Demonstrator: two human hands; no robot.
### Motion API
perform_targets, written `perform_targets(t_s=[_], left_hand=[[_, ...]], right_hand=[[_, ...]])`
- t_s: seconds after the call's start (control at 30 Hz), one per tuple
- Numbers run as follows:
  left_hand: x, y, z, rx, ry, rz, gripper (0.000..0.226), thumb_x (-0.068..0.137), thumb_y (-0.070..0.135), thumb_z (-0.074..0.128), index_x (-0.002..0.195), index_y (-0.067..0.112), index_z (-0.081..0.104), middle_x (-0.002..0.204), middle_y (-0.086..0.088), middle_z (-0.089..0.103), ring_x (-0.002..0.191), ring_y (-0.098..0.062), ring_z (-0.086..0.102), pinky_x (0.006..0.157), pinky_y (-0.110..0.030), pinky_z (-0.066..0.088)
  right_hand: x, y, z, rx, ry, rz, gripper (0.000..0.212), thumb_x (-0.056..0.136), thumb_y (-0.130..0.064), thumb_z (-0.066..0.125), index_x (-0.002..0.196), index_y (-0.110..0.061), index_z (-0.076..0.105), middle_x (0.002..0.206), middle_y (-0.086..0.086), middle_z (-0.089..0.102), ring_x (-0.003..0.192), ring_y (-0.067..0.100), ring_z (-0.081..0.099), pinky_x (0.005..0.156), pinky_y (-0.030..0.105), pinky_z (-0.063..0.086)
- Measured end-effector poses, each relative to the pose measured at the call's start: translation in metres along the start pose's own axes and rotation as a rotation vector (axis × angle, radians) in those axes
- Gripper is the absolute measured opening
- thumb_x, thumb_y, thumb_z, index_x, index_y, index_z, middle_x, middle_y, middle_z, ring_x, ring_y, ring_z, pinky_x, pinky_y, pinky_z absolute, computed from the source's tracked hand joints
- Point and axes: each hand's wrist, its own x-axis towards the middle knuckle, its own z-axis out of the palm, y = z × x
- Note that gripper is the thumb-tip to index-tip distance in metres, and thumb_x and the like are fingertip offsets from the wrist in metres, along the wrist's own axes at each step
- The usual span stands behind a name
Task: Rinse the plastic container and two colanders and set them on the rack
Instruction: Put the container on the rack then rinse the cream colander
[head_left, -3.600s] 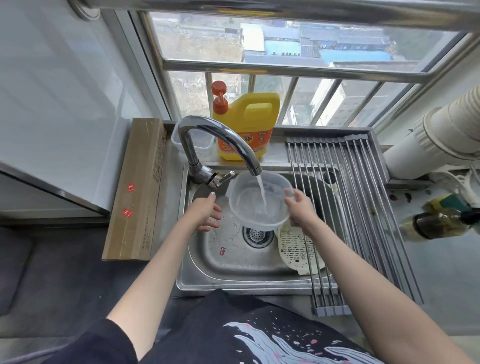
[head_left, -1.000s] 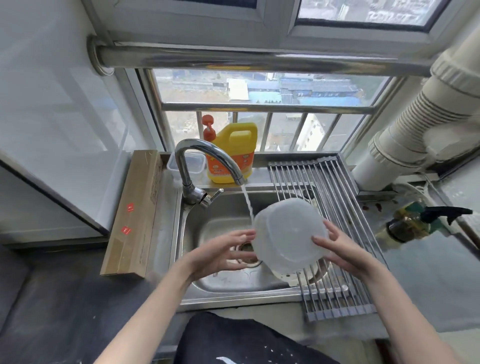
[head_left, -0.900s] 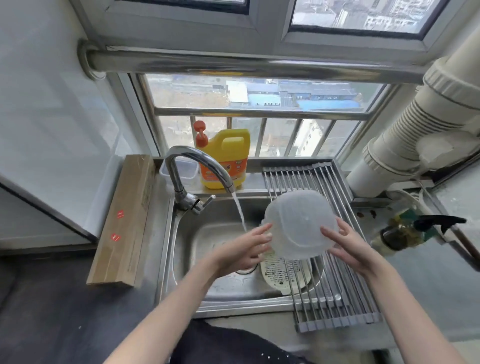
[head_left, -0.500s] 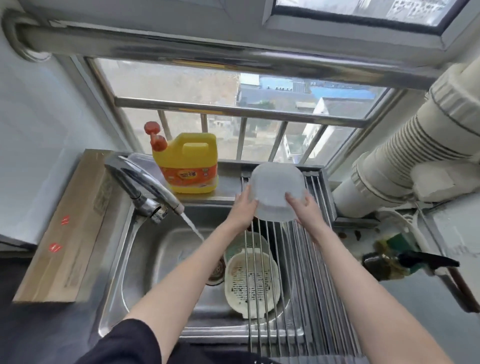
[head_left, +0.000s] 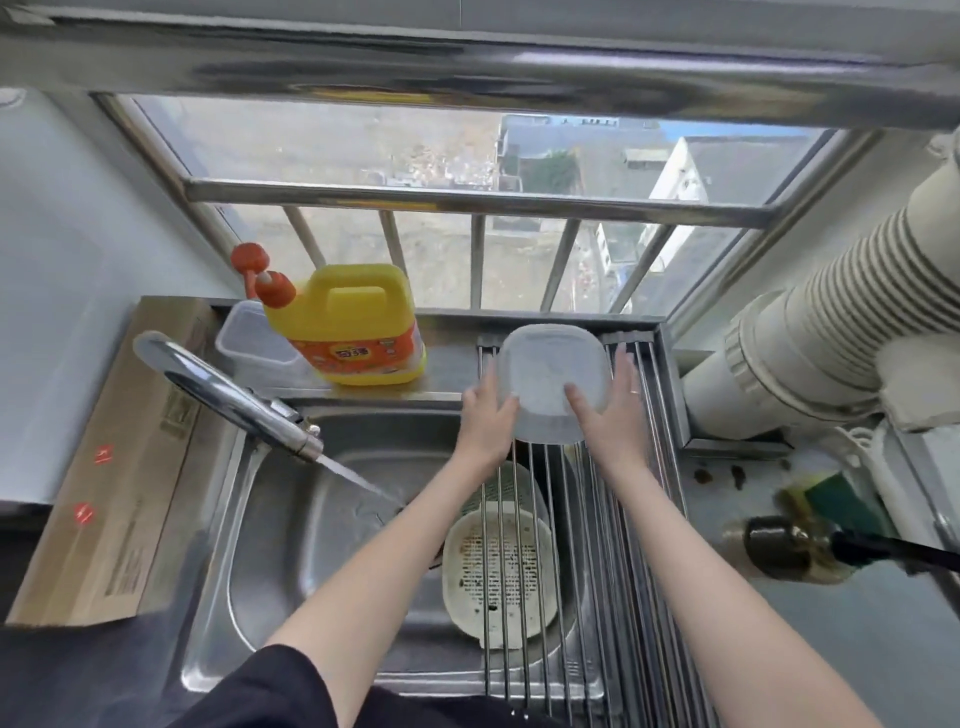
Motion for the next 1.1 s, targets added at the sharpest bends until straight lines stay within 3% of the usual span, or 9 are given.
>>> perform_targets(t_s=[0.13, 0.27, 0.37, 0.43, 0.53, 0.67, 0.8, 1.0, 1.1], left_hand=[[0.002, -0.003, 0.005, 0.106, -0.018, 0.092, 0.062, 0.1, 0.023, 0.035, 0.152, 0.031, 0.001, 0.154, -0.01, 0.023, 0.138, -0.026, 0.028, 0.111, -0.035, 0.022], [-0.005, 0.006, -0.006, 0.031, -0.074, 0.094, 0.056, 0.101, 0.02, 0.036, 0.152, 0.02, 0.012, 0.152, 0.005, 0.026, 0.137, -0.014, 0.029, 0.113, -0.031, 0.021], [-0.024, -0.011, -0.027, 0.009, 0.036, 0.055, 0.039, 0.1, 0.021, 0.04, 0.138, 0.01, 0.043, 0.135, -0.001, 0.051, 0.125, -0.016, 0.046, 0.1, -0.026, 0.034], [-0.044, -0.043, -0.043, 0.081, 0.084, 0.035, 0.027, 0.098, 0.017, 0.043, 0.119, 0.01, 0.058, 0.12, -0.005, 0.062, 0.11, -0.016, 0.055, 0.089, -0.023, 0.038], [-0.07, -0.101, -0.063, 0.066, 0.073, -0.112, 0.015, 0.096, 0.013, 0.045, 0.098, 0.02, 0.058, 0.102, -0.005, 0.066, 0.085, -0.018, 0.063, 0.072, -0.033, 0.052], [-0.095, -0.153, -0.086, -0.015, -0.034, -0.459, 0.014, 0.096, 0.009, 0.037, 0.099, 0.017, 0.048, 0.096, -0.009, 0.059, 0.056, -0.023, 0.062, 0.047, -0.024, 0.047], [-0.116, -0.173, -0.112, -0.016, -0.057, -0.515, 0.015, 0.095, 0.008, 0.037, 0.098, 0.017, 0.048, 0.088, -0.004, 0.056, 0.055, -0.023, 0.061, 0.049, -0.023, 0.047], [-0.134, -0.184, -0.141, -0.05, -0.135, -0.54, 0.018, 0.096, 0.01, 0.04, 0.086, 0.022, 0.048, 0.089, -0.004, 0.056, 0.041, -0.015, 0.062, 0.042, -0.022, 0.05], [-0.142, -0.185, -0.151, -0.046, -0.192, -0.512, 0.02, 0.096, 0.01, 0.039, 0.084, 0.024, 0.048, 0.087, -0.002, 0.057, 0.041, -0.011, 0.063, 0.043, -0.021, 0.049]], right_hand=[[0.001, 0.003, 0.01, -0.347, -0.121, -0.092, 0.066, 0.099, -0.053, 0.025, 0.153, -0.029, -0.004, 0.161, -0.004, -0.007, 0.148, 0.015, 0.002, 0.118, 0.046, 0.014], [0.001, 0.002, 0.003, -0.45, -0.06, -0.087, 0.063, 0.1, -0.051, 0.023, 0.153, -0.029, -0.001, 0.161, -0.002, -0.004, 0.148, 0.017, -0.002, 0.118, 0.045, 0.001], [-0.033, -0.007, 0.008, -0.242, 0.168, -0.192, 0.051, 0.1, -0.038, 0.033, 0.148, -0.018, 0.032, 0.152, 0.007, 0.034, 0.141, 0.023, 0.027, 0.114, 0.043, 0.021], [-0.071, -0.015, 0.023, -0.152, 0.206, -0.356, 0.04, 0.095, -0.029, 0.04, 0.127, -0.011, 0.054, 0.121, 0.008, 0.06, 0.115, 0.023, 0.052, 0.097, 0.039, 0.043], [-0.133, -0.026, 0.054, -0.163, -0.161, -0.491, 0.019, 0.093, -0.018, 0.048, 0.107, -0.009, 0.057, 0.096, 0.004, 0.064, 0.083, 0.017, 0.06, 0.07, 0.029, 0.051], [-0.191, -0.028, 0.114, -0.466, -0.659, -0.272, 0.025, 0.096, -0.02, 0.041, 0.118, -0.008, 0.042, 0.113, 0.016, 0.06, 0.093, 0.035, 0.063, 0.071, 0.04, 0.048], [-0.202, -0.022, 0.149, -0.597, -0.564, -0.026, 0.054, 0.097, -0.02, 0.041, 0.144, -0.001, 0.022, 0.127, 0.016, 0.054, 0.101, 0.031, 0.064, 0.077, 0.038, 0.051], [-0.199, -0.013, 0.169, -0.359, -0.406, 0.367, 0.046, 0.096, -0.024, 0.047, 0.131, 0.004, 0.036, 0.119, 0.021, 0.057, 0.106, 0.034, 0.057, 0.081, 0.034, 0.044], [-0.201, -0.016, 0.176, -0.502, -0.435, 0.33, 0.04, 0.1, -0.015, 0.038, 0.135, 0.003, 0.032, 0.123, 0.018, 0.059, 0.111, 0.033, 0.06, 0.085, 0.036, 0.048]])
